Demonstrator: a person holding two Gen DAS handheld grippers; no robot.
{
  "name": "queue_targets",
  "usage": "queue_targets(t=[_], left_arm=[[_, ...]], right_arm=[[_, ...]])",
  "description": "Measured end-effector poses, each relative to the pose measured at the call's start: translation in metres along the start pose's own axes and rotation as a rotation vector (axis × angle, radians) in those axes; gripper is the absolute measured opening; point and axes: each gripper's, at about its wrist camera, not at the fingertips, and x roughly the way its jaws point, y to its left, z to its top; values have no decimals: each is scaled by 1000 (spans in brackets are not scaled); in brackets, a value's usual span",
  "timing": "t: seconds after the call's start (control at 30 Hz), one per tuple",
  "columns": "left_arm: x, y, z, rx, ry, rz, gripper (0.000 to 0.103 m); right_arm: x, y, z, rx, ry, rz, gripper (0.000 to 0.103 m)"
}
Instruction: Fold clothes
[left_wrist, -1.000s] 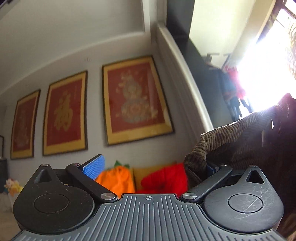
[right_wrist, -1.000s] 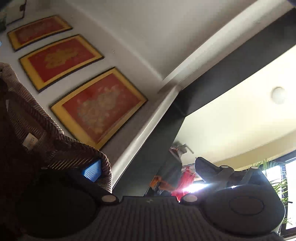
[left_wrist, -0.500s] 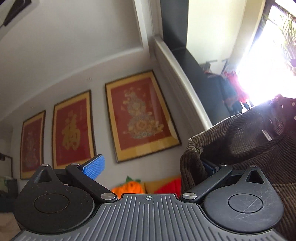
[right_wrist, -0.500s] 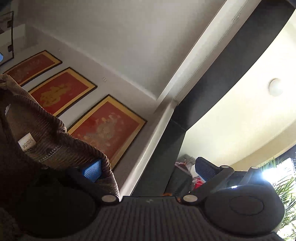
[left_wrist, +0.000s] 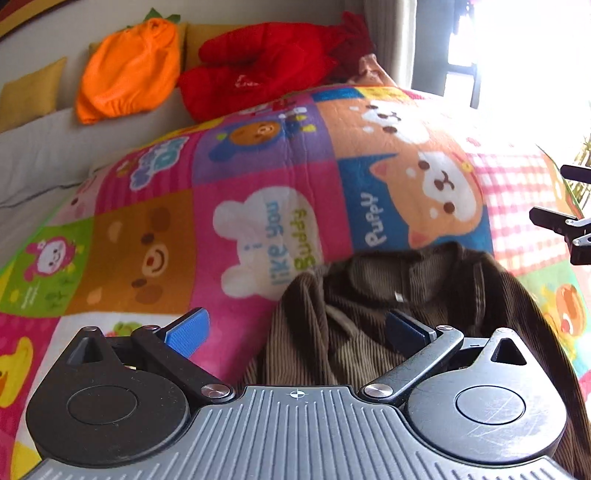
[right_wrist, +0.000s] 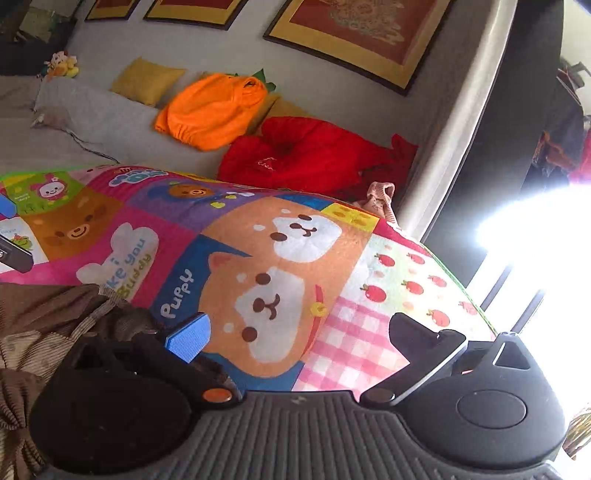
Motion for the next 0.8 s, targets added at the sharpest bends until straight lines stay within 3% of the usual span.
queue_targets(t=[0.1, 0.23, 0.3, 0.53, 0.7, 0.73, 0.8], left_arm=[[-13, 7, -37, 8, 43, -52, 103], [-26, 7, -71, 17, 112, -32, 103], [-38, 10, -85, -3, 127, -20, 103], [-96, 1, -114, -19, 135, -49, 103], [-104, -23, -124, 36, 90, -20, 103], [-100, -26, -124, 46, 80, -5, 100], [-91, -29, -122, 49, 84, 1, 77]], right_arm=[[-18, -1, -33, 99, 68, 80, 103], [-39, -3, -85, 250, 198, 168, 103], [-54, 1, -108, 291, 235, 176, 103], [-83, 18, -135, 331, 261, 157, 103], [-91, 28, -144, 367, 265, 141, 103], [-92, 31, -143, 369, 263, 137, 103], [-93, 35, -142, 373, 258, 130, 103]])
